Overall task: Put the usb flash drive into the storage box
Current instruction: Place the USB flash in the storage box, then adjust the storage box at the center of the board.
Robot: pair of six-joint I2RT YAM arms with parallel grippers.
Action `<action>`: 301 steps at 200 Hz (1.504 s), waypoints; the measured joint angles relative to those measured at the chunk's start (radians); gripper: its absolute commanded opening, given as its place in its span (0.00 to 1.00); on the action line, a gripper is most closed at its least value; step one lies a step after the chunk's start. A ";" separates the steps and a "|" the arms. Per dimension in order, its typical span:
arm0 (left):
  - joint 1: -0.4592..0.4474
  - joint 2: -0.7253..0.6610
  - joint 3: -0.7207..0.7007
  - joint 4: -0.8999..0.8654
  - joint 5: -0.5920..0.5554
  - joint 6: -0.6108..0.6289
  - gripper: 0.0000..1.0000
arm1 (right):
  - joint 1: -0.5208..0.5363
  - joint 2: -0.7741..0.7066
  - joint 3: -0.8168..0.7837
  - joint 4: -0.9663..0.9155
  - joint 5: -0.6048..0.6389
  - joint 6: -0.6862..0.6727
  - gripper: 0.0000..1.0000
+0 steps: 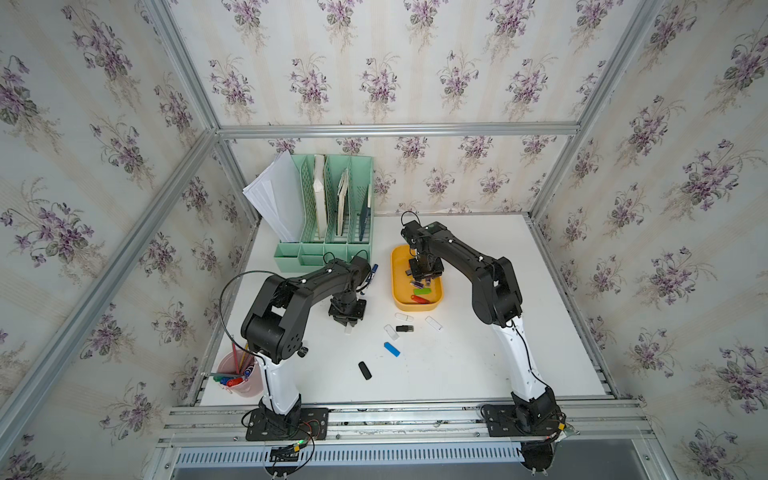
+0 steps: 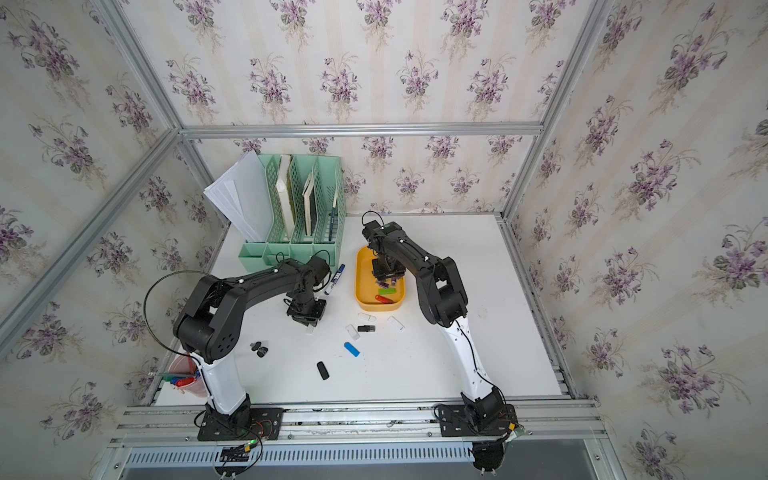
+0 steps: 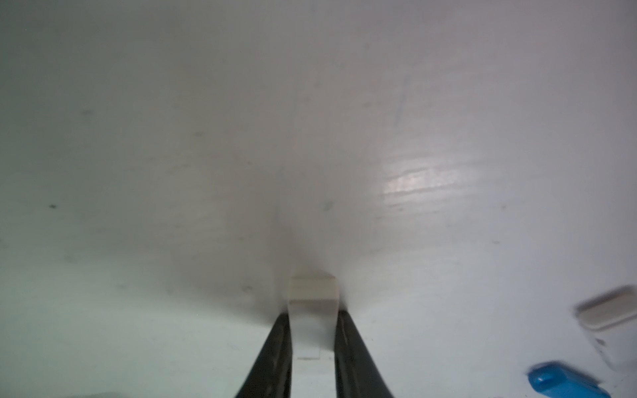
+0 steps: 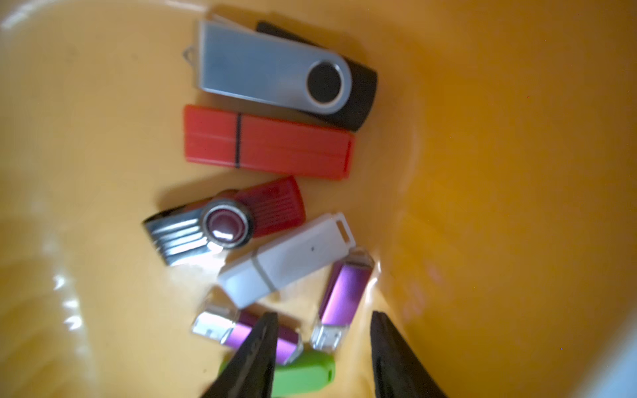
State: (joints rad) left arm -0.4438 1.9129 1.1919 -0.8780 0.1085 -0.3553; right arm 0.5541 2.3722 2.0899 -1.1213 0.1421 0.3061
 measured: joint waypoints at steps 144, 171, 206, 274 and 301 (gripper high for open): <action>-0.009 -0.072 0.126 -0.056 -0.008 0.005 0.24 | -0.100 -0.440 -0.465 0.157 -0.009 0.083 0.53; -0.019 -0.078 0.240 -0.111 -0.010 0.008 0.25 | -0.150 -0.476 -0.539 0.191 -0.008 0.087 0.53; -0.046 -0.018 0.441 -0.176 -0.011 0.017 0.25 | -0.184 -0.484 -0.645 0.241 -0.034 0.090 0.53; -0.112 0.197 0.808 -0.270 0.002 0.037 0.26 | -0.213 -0.499 -0.794 0.364 -0.142 0.094 0.53; -0.128 0.238 0.877 -0.291 0.013 0.037 0.26 | -0.200 -0.499 -0.797 0.404 -0.192 0.092 0.53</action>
State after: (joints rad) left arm -0.5716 2.1513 2.0693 -1.1690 0.1211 -0.3180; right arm 0.3542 1.8729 1.2926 -0.7177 -0.0502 0.3985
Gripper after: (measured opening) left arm 0.261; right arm 0.533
